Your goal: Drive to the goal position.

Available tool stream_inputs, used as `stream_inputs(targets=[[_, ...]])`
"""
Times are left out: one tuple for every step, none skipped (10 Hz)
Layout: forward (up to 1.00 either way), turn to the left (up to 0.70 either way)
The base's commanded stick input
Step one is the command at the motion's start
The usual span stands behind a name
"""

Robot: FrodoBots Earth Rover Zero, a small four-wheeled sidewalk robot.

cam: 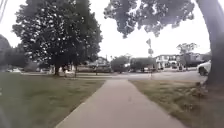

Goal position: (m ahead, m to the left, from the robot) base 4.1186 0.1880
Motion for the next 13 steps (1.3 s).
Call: stream_inputs(targets=[[1.0,0.0],[1.0,0.0],[1.0,0.0],[1.0,0.0],[1.0,0.0],[1.0,0.0],[1.0,0.0],[1.0,0.0],[1.0,0.0],[1.0,-0.01],[1.0,-0.1],[1.0,-0.29],[1.0,-0.11]])
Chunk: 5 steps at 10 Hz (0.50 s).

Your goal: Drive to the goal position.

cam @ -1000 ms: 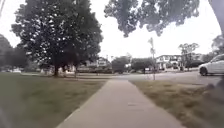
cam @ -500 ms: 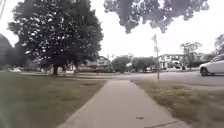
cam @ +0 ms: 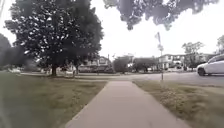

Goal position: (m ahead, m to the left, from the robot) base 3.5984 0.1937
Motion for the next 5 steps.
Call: stream_inputs(targets=[[1.0,0.0],[1.0,0.0],[1.0,0.0],[1.0,0.0],[1.0,0.0]])
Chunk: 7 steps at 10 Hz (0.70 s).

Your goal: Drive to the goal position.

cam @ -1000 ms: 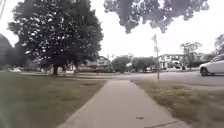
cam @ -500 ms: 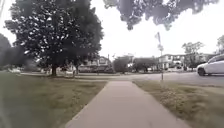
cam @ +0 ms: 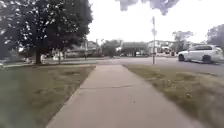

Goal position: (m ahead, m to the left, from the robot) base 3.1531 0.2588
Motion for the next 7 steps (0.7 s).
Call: stream_inputs(targets=[[1.0,0.0],[1.0,0.0],[1.0,0.0],[1.0,0.0],[1.0,0.0],[1.0,0.0],[1.0,0.0]])
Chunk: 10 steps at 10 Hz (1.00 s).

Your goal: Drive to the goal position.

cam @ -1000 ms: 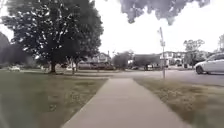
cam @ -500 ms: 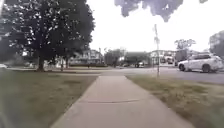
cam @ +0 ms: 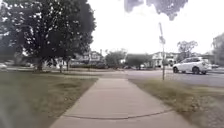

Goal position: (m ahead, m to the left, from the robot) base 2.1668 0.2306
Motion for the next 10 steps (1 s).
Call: stream_inputs(targets=[[1.0,0.0],[1.0,0.0],[1.0,0.0],[1.0,0.0],[1.0,0.0],[1.0,0.2],[1.0,0.09],[1.0,0.03],[1.0,0.0],[1.0,0.0]])
